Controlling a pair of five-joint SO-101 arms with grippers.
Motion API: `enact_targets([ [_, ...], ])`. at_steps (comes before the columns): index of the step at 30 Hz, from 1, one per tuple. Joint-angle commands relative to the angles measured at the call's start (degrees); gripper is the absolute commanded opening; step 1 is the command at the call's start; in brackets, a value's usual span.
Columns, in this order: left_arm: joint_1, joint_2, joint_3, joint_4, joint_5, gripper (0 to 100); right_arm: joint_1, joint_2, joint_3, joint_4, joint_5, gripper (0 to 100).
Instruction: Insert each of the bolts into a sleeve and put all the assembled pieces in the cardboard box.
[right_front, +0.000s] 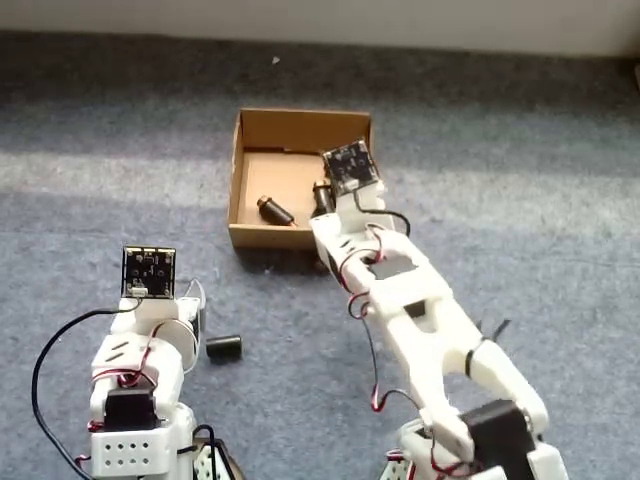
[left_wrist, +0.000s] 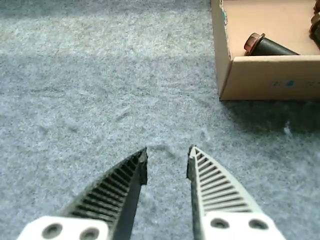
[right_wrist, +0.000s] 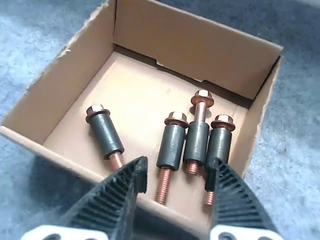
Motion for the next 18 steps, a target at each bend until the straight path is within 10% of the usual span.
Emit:
enact_targets([
  [1, -0.75, -0.31, 1.01, -0.97, -0.26, 16, 0.13, -13.85, 3.56, 3.74, 0.62, 17.7],
  [18, -13.23, -0.31, -2.07, -1.05, -12.92, 16, -23.25, -35.65, 7.25, 26.07, 0.7, 17.7],
])
